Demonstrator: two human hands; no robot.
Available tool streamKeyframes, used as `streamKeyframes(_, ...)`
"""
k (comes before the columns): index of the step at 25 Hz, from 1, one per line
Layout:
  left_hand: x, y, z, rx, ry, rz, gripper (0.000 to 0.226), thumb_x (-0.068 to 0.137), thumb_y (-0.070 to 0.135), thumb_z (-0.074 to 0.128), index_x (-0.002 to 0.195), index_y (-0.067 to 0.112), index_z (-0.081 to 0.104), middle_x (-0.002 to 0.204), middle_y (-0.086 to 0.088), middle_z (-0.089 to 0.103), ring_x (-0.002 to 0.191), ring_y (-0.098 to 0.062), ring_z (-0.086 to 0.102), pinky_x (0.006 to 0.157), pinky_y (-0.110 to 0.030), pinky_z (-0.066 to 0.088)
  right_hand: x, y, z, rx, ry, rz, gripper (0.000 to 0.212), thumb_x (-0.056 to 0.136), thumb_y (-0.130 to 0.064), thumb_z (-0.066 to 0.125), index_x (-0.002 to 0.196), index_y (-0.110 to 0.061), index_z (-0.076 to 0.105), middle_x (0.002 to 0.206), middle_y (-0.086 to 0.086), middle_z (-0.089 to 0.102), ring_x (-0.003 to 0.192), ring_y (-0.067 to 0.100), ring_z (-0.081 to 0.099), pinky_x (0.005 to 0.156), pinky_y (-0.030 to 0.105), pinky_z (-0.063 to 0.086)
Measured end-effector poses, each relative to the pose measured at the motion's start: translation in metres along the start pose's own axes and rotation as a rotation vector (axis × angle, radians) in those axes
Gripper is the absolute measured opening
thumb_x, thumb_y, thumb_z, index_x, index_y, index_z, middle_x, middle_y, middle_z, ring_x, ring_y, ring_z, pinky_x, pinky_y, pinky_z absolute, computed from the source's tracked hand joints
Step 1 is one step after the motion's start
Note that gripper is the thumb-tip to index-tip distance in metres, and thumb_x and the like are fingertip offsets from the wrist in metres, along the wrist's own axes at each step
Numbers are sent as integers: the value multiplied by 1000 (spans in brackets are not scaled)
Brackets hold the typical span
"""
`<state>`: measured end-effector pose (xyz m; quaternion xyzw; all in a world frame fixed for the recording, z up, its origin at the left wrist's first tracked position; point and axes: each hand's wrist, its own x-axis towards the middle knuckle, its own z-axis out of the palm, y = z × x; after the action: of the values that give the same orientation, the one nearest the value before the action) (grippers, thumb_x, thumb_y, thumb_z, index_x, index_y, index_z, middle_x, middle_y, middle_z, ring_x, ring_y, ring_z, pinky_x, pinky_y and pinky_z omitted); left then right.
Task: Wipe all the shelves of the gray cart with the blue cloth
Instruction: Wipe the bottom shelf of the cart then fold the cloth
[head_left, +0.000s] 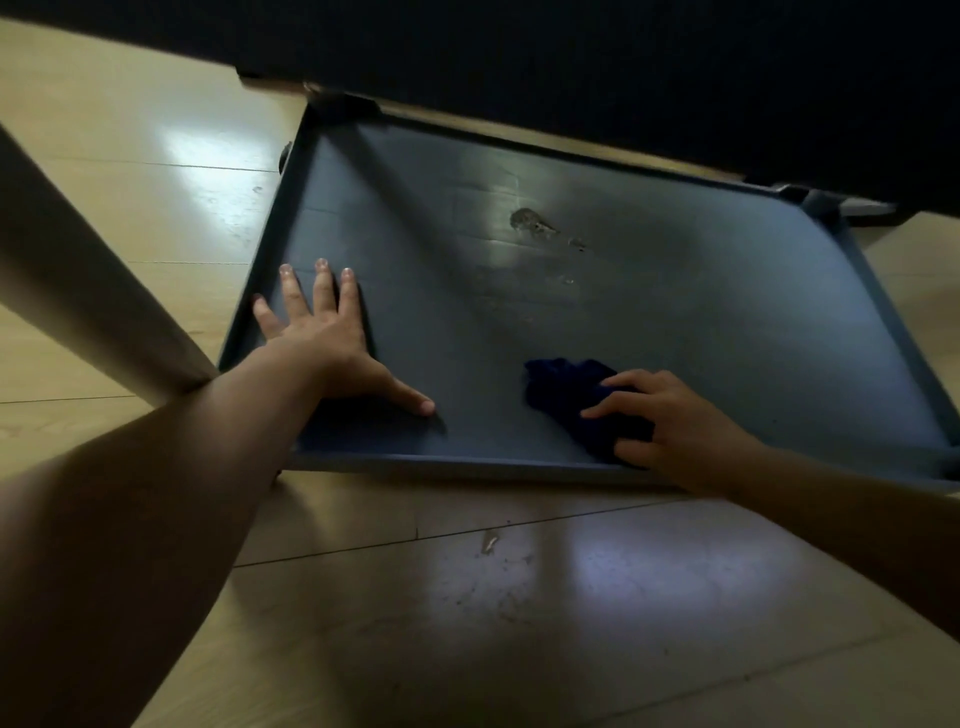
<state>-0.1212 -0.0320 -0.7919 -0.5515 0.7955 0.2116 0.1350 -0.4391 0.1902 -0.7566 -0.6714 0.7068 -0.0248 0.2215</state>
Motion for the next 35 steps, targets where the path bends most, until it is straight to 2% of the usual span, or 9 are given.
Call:
streamKeyframes(4, 4, -1, 4, -6, 64, -3, 196, -2, 113, 46, 159, 26, -23, 171, -6, -27, 151, -38, -33, 117, -69, -16, -19, 32, -11, -113, -32, 93, 48, 83, -27, 70, 125, -47, 60, 143, -5, 49, 124, 23, 44, 102, 41, 39)
streamKeyframes(8, -3, 1, -1, -13, 67, 9, 189, 7, 110, 56, 162, 27, -14, 173, -8, -20, 153, -40, -28, 119, -69, -13, -21, 28, -16, 173, 26, 121, 62, 71, -71, 65, 129, -64, 44, 136, -28, 48, 118, -2, 50, 99, 29, 44)
streamKeyframes(13, -34, 29, -8, 20, 234, 242, 137, 54, 81, 86, 160, 20, 26, 170, -12, 22, 158, -35, 11, 126, -60, 10, 2, 46, -18, 232, 186, 481, 80, 68, -77, 64, 137, -39, 49, 130, 5, 61, 102, 20, 60, 83, 31, 46)
streamKeyframes(18, -86, 46, 7, -241, 235, 406, 89, 79, 62, 82, 151, 26, 44, 152, -2, 45, 139, -25, 42, 112, -44, 40, 18, 1, -33, 310, 28, 490, 24, 70, -52, 79, 84, -35, 69, 94, -3, 76, 66, 4, 67, 52, 20, 48)
streamKeyframes(23, -112, 42, 8, -892, -69, 347, 104, 62, 61, 95, 149, 34, 46, 150, 12, 53, 135, -10, 48, 108, -35, 47, 16, -108, -32, 740, -12, 235, 50, 63, -57, 80, 109, -41, 68, 102, -7, 74, 90, 16, 73, 72, 34, 59)
streamKeyframes(26, -118, 31, -1, -1330, -206, 392, 71, 64, 42, 101, 124, 29, 65, 116, 8, 78, 109, -15, 73, 84, -28, 62, 16, -161, -26, 1023, -39, 117, 46, 70, -60, 78, 112, -45, 68, 109, -11, 74, 98, 14, 73, 77, 35, 61)
streamKeyframes(29, -120, 25, -8, -1453, -27, 386, 43, 80, 33, 86, 119, 24, 69, 109, 2, 80, 103, -17, 76, 82, -30, 63, 19, -188, -20, 1185, 95, 127, 21, 88, -54, 59, 105, -45, 69, 109, -13, 74, 100, 9, 71, 77, 37, 60)
streamKeyframes(33, -148, 25, -8, -1057, 470, 307, 22, 107, 22, 60, 127, 15, 62, 93, 20, 66, 83, 16, 62, 76, -6, 44, 12, -227, -16, 1203, 165, 183, 20, 102, -42, 43, 111, -38, 61, 110, -8, 73, 97, 11, 71, 71, 37, 59)
streamKeyframes(35, -176, 22, -13, -1020, 553, 262, 20, 109, 19, 53, 124, 7, 60, 91, 11, 66, 80, 8, 62, 72, -7, 44, -4, -257, -19, 1117, 170, 226, 20, 99, -47, 42, 112, -42, 57, 110, -8, 72, 97, 12, 71, 77, 39, 59)
